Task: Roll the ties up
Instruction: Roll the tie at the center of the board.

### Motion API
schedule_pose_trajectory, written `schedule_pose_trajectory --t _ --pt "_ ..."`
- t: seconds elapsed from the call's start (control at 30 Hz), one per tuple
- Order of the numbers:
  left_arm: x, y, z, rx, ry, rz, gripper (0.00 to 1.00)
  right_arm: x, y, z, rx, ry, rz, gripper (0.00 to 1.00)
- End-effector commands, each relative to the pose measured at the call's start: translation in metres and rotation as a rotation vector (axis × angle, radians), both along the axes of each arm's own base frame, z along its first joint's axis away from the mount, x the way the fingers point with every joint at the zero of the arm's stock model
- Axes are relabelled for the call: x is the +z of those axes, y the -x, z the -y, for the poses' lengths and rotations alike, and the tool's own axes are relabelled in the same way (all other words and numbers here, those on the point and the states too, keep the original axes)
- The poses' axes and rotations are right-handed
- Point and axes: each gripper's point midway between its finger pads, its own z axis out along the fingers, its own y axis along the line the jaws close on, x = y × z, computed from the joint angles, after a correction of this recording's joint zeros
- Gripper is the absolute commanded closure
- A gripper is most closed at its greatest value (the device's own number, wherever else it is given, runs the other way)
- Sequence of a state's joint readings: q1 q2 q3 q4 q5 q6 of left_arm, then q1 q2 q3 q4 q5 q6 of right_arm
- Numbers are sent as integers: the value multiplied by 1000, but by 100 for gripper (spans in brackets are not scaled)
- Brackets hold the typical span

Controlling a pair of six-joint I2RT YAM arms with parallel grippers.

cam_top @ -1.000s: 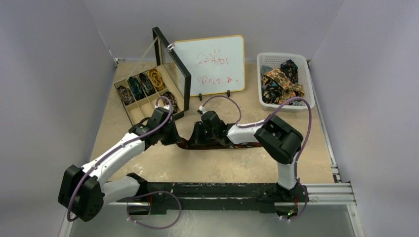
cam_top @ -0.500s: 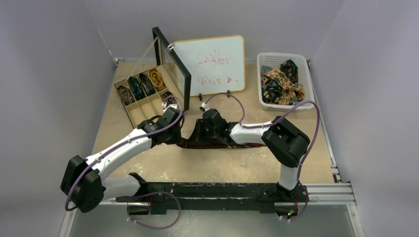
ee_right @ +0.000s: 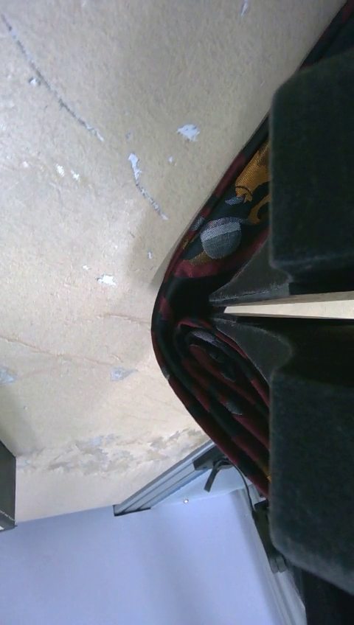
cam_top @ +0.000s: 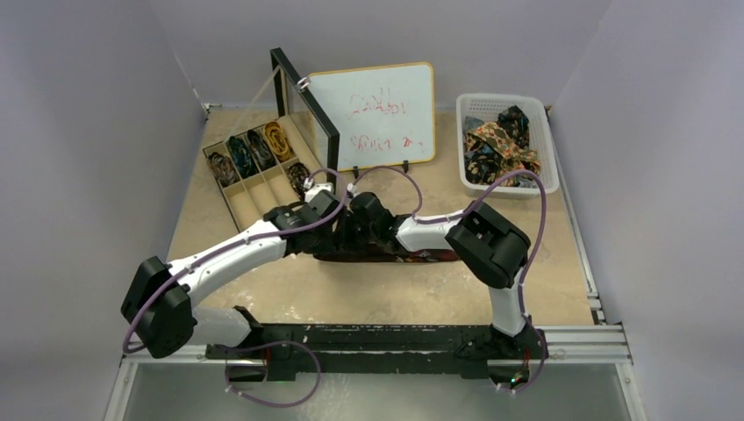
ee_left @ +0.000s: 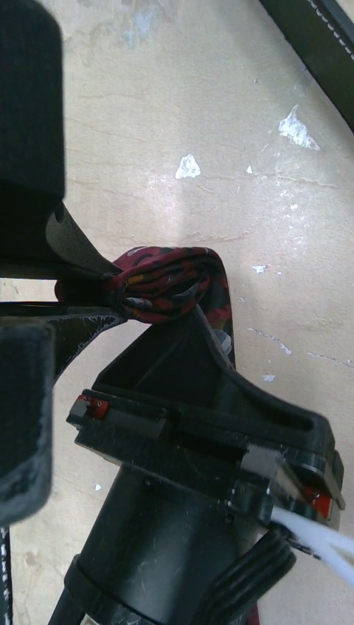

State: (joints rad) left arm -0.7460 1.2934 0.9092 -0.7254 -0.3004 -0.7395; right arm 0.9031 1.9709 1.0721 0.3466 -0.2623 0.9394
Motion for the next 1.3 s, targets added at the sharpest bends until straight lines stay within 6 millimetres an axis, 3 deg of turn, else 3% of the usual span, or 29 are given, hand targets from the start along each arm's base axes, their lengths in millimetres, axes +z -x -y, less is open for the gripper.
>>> schedule_pose_trajectory --t 0.0,0.17,0.4,0.57,0.73,0.9,1.0,1.13,1.27 --pt "11 -8 2 4 -82 40 100 22 -1 -16 43 -54 18 91" --pt "8 -6 0 30 -181 43 100 20 -10 17 -55 0 5 91" --pt "-2 -5 14 2 -234 40 100 62 -34 78 -200 -76 65 81" --pt "-9 -5 28 -26 -270 34 100 57 -43 125 -304 -60 47 80" --pt "-18 -5 38 -49 -323 19 100 60 -43 147 -346 -62 55 79" --pt "-29 -4 48 -66 -375 -7 100 61 -43 156 -361 -60 66 78" --pt "-36 -3 60 -107 -361 -31 86 60 -42 159 -363 -60 67 76" --pt "-45 -5 91 -188 -260 -62 68 59 -40 161 -354 -65 68 74" --pt "-34 -9 119 -220 -130 -66 52 58 -38 166 -348 -65 77 70"
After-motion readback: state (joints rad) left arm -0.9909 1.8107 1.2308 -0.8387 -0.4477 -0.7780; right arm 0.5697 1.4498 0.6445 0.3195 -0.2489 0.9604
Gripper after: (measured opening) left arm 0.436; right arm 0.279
